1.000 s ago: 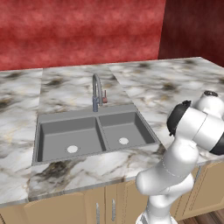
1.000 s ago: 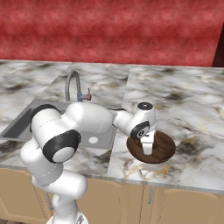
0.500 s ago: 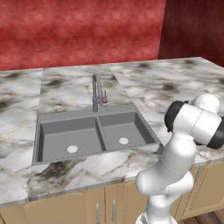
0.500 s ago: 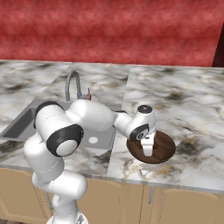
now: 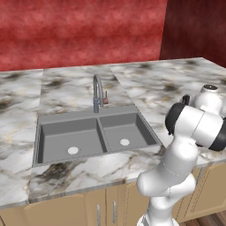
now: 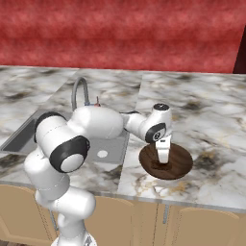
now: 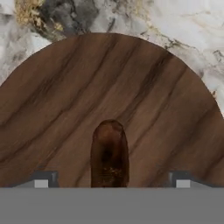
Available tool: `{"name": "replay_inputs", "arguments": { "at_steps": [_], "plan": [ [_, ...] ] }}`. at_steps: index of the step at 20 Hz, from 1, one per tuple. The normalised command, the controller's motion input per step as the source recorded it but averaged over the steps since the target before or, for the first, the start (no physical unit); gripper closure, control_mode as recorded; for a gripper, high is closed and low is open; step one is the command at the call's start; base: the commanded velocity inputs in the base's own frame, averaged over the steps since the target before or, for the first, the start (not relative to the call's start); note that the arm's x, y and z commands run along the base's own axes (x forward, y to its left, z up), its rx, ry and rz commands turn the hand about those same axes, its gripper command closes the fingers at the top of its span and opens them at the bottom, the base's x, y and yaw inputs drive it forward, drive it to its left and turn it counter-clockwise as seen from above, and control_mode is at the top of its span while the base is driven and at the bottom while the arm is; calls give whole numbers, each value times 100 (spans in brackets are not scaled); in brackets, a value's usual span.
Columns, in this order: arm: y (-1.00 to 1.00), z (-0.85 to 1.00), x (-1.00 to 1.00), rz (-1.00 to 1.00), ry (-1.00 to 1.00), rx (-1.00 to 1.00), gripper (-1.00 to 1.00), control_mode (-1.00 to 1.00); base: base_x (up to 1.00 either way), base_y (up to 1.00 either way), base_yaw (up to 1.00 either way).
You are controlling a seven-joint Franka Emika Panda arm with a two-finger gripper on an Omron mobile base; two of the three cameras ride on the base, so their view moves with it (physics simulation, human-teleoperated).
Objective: Pick the tomatos from the cabinet and place them in one bowl. Pick the sweet potato from the sink and place it in the other bowl.
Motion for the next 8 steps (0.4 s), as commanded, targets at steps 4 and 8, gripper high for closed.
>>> {"name": "replay_inputs", "arguments": {
  "at_steps": [4, 8],
  "plan": [
    [42, 60, 2, 0, -1, 18, -100, -100, 0, 0, 0],
    [60, 60, 3, -1, -3, 8, -100, -100, 0, 0, 0]
  ]
}}
